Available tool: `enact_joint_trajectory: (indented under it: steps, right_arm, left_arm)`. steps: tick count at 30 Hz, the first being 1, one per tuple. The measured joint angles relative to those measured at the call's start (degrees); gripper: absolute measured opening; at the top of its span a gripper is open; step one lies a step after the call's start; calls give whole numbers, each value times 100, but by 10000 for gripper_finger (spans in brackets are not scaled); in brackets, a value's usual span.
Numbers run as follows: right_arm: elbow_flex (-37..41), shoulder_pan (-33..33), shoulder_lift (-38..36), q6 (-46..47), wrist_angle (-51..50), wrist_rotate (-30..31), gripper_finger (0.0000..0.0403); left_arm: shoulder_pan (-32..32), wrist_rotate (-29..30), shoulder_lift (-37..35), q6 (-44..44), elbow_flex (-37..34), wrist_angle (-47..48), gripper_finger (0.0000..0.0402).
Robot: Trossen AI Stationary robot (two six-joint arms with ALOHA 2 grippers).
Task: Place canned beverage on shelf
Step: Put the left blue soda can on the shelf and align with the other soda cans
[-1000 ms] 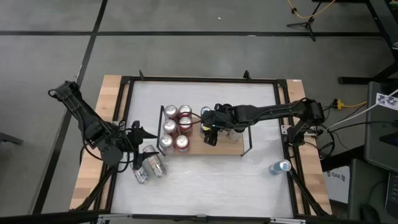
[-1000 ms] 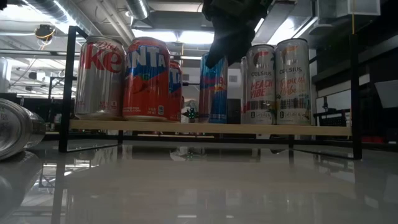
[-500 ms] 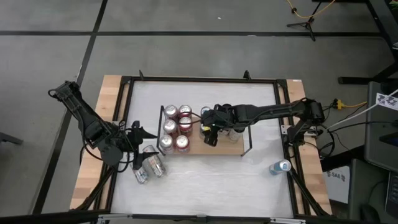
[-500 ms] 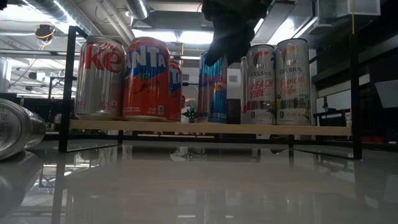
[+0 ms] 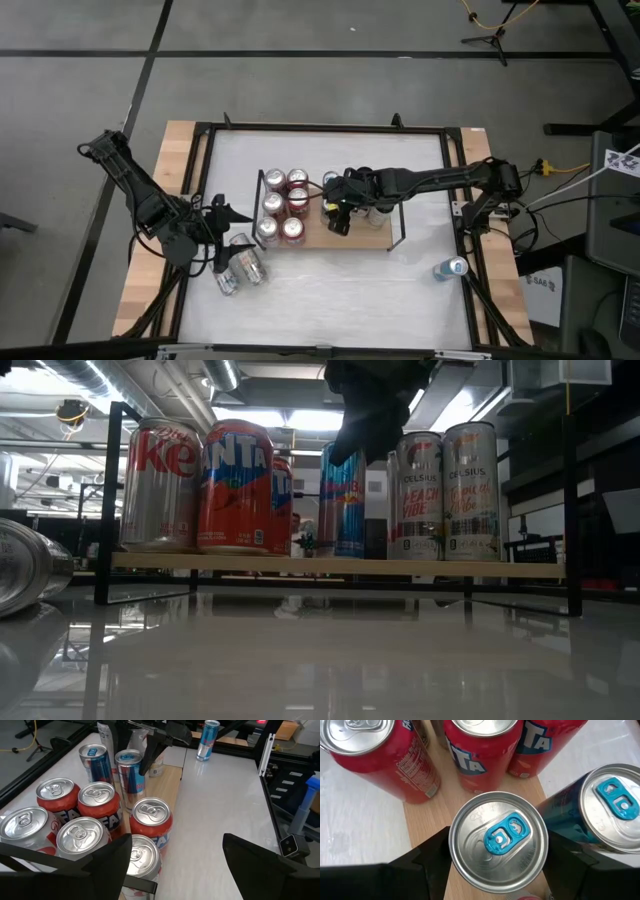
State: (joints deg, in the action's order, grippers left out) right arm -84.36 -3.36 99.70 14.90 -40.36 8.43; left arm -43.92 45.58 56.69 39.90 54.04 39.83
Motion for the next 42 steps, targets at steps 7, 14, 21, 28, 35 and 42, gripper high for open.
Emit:
enact_joint_trajectory:
  steps: [7,14,21,28,35,42]
  right_arm:
    - [0,0,0,0,-2,2,253]
    - [0,0,0,0,-4,2,253]
    - [0,0,0,0,-4,4,253]
    - [0,0,0,0,-4,7,253]
    - [0,0,0,0,-4,9,253]
    - [0,0,0,-24,-4,12,253]
  left_arm:
    - [1,-68,0,296,1,-2,305]
    - [0,-482,0,752,1,-2,305]
    - [0,-481,0,754,0,-2,305]
    - [0,-481,0,754,0,-2,305]
    - [0,-480,0,754,1,-2,305]
    - [0,-479,0,754,0,-2,305]
